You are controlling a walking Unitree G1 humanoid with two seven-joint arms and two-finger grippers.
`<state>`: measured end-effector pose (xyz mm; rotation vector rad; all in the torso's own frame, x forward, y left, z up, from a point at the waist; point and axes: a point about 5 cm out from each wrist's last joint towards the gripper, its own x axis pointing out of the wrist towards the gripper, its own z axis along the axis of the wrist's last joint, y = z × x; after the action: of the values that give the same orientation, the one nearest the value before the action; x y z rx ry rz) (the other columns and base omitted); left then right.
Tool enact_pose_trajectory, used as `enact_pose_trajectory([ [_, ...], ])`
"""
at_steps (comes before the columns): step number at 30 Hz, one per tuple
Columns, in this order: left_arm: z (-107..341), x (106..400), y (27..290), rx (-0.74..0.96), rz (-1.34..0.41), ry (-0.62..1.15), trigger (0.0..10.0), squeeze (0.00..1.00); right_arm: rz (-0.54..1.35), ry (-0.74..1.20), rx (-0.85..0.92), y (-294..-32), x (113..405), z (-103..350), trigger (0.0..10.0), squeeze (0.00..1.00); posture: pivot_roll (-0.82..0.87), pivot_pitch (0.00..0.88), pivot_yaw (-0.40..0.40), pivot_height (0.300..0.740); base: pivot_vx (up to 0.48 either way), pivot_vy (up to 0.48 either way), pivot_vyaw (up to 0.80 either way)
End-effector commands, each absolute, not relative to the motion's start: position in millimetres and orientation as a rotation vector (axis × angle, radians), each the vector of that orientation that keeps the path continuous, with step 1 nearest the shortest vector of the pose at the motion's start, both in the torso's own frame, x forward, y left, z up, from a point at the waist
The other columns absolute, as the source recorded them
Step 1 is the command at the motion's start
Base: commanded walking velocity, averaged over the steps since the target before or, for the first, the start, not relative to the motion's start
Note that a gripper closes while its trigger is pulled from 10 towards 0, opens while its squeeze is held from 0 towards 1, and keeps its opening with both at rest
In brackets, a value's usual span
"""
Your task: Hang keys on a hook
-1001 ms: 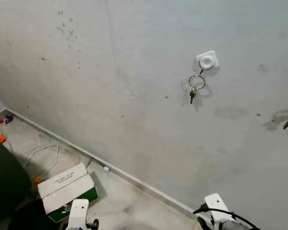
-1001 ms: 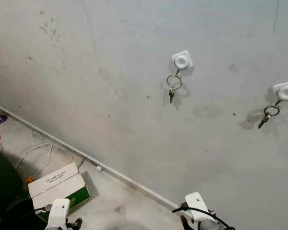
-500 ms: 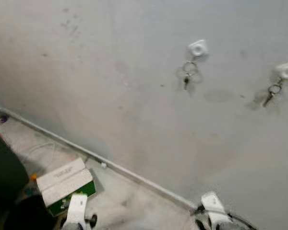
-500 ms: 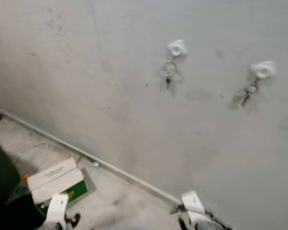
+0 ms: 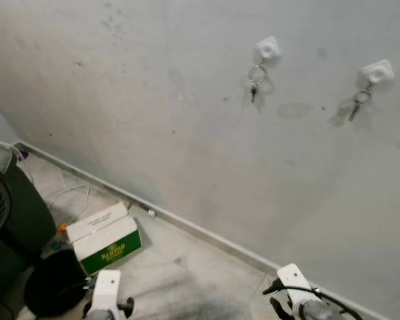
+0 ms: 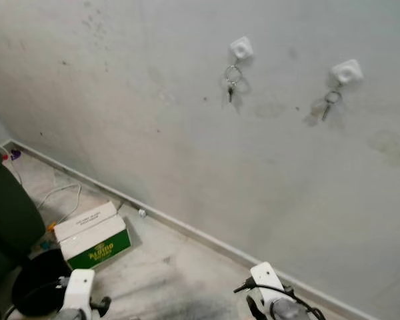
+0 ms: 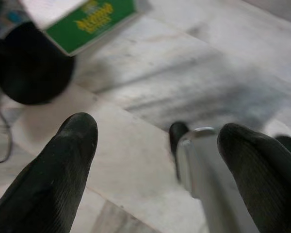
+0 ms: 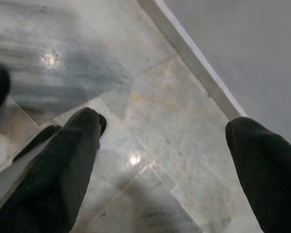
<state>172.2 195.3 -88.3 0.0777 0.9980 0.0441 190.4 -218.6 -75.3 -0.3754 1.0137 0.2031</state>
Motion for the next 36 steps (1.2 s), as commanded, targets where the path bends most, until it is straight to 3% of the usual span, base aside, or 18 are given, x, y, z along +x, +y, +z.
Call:
enact_pose_trajectory([
  [1, -85.5, 176.5, 201.6, 0.102, 0.053, 0.991, 10.0, 0.0, 0.208, 1.007, -0.369, -216.2, 193.2, -74.4, 10.0, 0.0, 0.03, 0.0, 0.0, 0.74, -0.277, 0.0, 0.0],
  [8, -85.3, 176.8, 202.1, 0.109, 0.047, 0.993, 10.0, 0.0, 0.205, 1.008, -0.362, -215.7, 192.7, -74.8, 10.0, 0.0, 0.03, 0.0, 0.002, 0.74, -0.288, 0.0, 0.0],
  [24, -85.5, 176.7, 202.5, 0.105, 0.055, 1.002, 10.0, 0.0, 0.222, 1.003, -0.375, -214.0, 193.5, -74.6, 10.0, 0.0, 0.03, 0.0, 0.002, 0.74, 0.0, 0.0, 0.0],
  [36, -85.5, 176.9, 202.8, 0.11, 0.05, 1.008, 10.0, 0.0, 0.23, 1.005, -0.377, -213.1, 193.8, -74.7, 10.0, 0.0, 0.03, 0.0, 0.003, 0.74, 0.0, 0.313, 0.75],
])
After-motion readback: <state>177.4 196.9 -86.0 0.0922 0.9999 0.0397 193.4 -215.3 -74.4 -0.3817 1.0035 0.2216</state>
